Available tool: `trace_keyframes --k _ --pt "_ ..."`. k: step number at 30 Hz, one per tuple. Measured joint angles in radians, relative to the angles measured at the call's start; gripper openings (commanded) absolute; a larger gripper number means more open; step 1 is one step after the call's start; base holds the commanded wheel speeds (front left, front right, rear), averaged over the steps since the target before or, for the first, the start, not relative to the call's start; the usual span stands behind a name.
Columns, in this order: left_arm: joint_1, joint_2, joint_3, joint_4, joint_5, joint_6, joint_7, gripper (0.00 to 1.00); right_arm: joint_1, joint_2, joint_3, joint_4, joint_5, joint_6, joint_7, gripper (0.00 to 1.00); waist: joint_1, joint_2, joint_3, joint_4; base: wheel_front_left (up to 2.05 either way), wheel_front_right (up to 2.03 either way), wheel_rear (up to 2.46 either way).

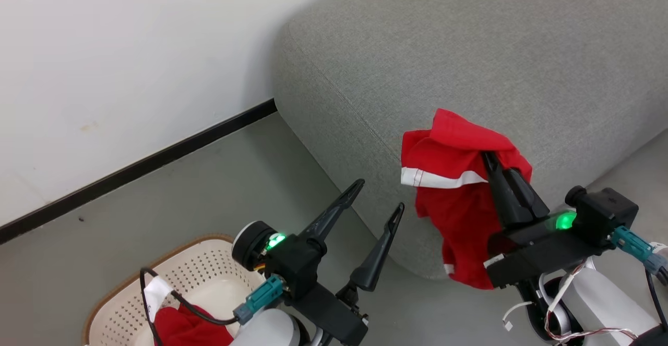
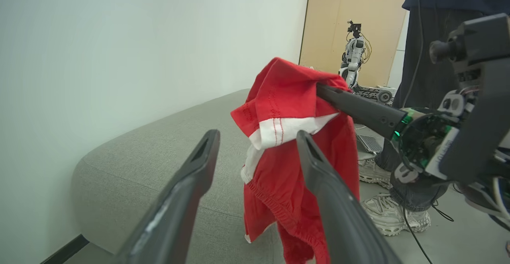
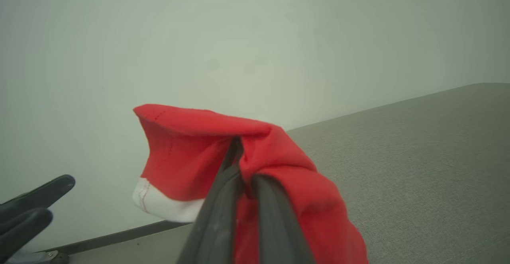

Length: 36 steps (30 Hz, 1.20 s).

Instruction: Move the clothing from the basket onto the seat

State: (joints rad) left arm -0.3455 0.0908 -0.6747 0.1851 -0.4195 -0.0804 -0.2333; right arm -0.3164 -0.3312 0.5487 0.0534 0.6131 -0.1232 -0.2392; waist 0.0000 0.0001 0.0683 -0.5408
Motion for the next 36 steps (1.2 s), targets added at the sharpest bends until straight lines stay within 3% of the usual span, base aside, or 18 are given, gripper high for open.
trace_keyframes --k 13,19,36 --pt "-0.025 0.000 -0.027 0.015 0.000 -0.017 0.020 1.00 0.037 -0.029 -0.105 -0.056 -0.054 -0.001 -0.001 0.00 0.0000 0.0000 0.053 -0.020 0.00 0.00 0.00" --pt "-0.024 0.018 -0.027 0.007 0.000 -0.017 0.022 1.00 -0.061 -0.075 -0.200 -0.037 -0.057 -0.001 -0.002 0.00 0.0000 0.0000 0.091 -0.019 0.00 0.00 0.00" --pt "-0.026 0.067 -0.023 -0.077 0.016 -0.011 0.058 1.00 -0.206 -0.114 -0.409 0.043 0.009 -0.002 0.002 0.00 0.0001 0.0000 0.235 0.015 0.00 0.00 0.00"
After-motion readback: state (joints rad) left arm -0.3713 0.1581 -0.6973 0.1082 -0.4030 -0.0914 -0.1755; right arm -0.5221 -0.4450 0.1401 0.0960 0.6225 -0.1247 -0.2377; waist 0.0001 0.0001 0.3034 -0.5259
